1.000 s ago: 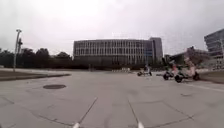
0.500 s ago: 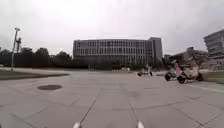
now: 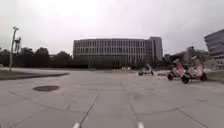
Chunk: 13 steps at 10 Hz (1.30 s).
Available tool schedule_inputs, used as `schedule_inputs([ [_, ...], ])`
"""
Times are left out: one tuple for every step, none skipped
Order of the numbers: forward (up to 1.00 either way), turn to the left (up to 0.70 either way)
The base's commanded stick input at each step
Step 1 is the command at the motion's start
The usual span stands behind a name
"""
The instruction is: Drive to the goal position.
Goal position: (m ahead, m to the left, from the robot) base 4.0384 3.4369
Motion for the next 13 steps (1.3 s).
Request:
schedule_inputs([
  [0.5,0.0],
  [0.5,0.0],
  [0.5,0.0],
  [0.5,0.0],
  [0.5,0.0],
  [0.5,0.0],
  [0.5,0.0],
  [0.5,0.0],
  [0.5,0.0],
  [0.5,0.0],
  [0.5,0.0],
  [0.5,0.0],
  [0.5,0.0],
])
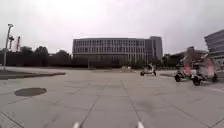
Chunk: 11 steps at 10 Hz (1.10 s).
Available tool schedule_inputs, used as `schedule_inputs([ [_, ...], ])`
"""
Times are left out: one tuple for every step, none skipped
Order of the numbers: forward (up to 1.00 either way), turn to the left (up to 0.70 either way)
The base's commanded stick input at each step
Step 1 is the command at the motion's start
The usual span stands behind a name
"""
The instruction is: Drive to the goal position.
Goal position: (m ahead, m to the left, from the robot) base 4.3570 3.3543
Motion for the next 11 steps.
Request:
schedule_inputs([
  [0.5,0.0],
  [0.5,0.0],
  [0.5,0.0],
  [0.5,0.0],
  [0.5,0.0],
  [0.5,0.0],
  [0.5,0.0],
  [0.5,0.0],
  [0.5,0.0],
  [0.5,0.0],
  [0.5,0.0],
])
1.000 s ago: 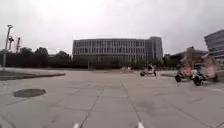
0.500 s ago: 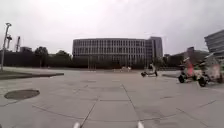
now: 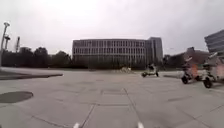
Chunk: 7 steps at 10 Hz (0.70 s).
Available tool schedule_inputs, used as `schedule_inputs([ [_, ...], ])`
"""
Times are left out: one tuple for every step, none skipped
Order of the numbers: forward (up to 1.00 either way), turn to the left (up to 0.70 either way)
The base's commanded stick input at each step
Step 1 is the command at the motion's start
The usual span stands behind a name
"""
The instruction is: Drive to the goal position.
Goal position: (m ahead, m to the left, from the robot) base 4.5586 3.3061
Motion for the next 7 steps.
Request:
schedule_inputs([
  [0.5,0.0],
  [0.5,0.0],
  [0.5,0.0],
  [0.5,0.0],
  [0.5,0.0],
  [0.5,0.0],
  [0.5,0.0],
])
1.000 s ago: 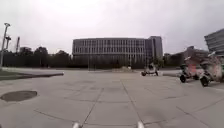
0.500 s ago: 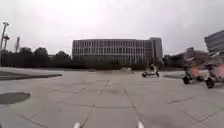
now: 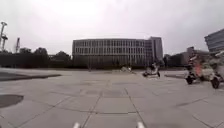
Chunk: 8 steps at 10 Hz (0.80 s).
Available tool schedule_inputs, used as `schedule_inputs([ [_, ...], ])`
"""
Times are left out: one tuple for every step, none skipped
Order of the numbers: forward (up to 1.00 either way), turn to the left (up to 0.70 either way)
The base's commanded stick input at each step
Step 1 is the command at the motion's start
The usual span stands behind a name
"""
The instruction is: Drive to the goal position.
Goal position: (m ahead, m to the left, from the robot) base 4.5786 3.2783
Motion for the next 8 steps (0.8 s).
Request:
schedule_inputs([
  [0.5,0.0],
  [0.5,0.0],
  [0.5,0.0],
  [0.5,0.0],
  [0.5,0.0],
  [0.5,0.0],
  [0.5,0.0],
  [0.5,0.0],
])
